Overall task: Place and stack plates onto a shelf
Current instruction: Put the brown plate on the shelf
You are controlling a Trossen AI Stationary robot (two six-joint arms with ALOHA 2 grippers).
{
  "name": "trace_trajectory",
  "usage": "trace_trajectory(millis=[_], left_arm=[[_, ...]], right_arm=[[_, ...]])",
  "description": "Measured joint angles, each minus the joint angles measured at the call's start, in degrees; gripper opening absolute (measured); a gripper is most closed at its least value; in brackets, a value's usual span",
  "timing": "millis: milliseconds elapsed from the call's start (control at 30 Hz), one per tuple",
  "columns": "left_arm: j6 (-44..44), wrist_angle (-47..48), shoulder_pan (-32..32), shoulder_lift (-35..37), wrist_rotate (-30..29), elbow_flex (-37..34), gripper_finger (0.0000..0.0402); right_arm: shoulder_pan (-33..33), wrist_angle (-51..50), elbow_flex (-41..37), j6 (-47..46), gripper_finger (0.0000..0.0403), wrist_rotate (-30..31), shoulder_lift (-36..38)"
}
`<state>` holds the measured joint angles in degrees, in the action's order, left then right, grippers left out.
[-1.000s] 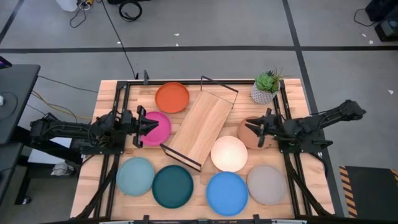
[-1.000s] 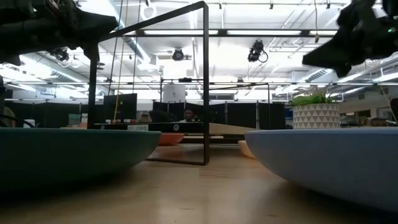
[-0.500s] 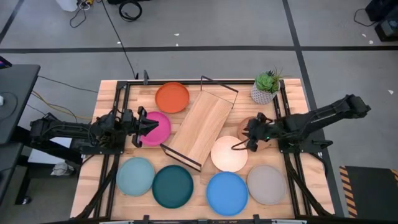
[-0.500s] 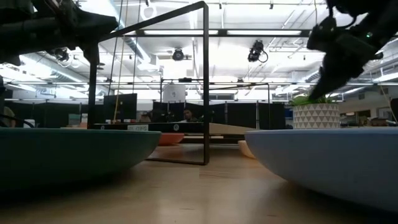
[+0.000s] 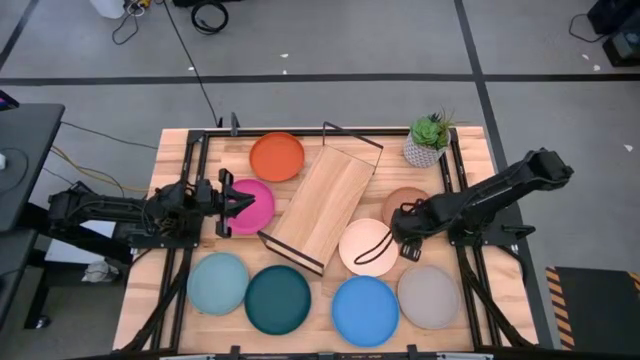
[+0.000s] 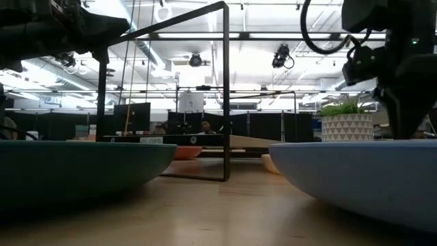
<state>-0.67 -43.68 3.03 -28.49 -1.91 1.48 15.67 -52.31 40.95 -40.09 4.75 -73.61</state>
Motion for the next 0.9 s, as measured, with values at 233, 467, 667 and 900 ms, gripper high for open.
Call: trace_trajectory(millis=[233, 467, 667, 900], left_arm=[[0.0, 0.0, 0.0, 0.0, 0.0, 0.0, 0.005], [1.9, 0.0, 0.0, 0.0, 0.0, 0.0, 0.005], [6.8, 0.0, 0.0, 0.0, 0.0, 0.0, 0.005], [7.6, 0.0, 0.0, 0.0, 0.0, 0.0, 0.005]], right_arm=[[1.1, -0.3, 0.3, 1.8, 0.0229, -1.8, -6.1], [0.8, -0.7, 0.3, 4.7, 0.0201, -0.4, -10.9], [0.0, -0.6, 0.3, 7.1, 0.0126, -2.0, -13.4], [-1.5, -1.8, 0.4, 8.7, 0.0027, -5.1, -13.6]])
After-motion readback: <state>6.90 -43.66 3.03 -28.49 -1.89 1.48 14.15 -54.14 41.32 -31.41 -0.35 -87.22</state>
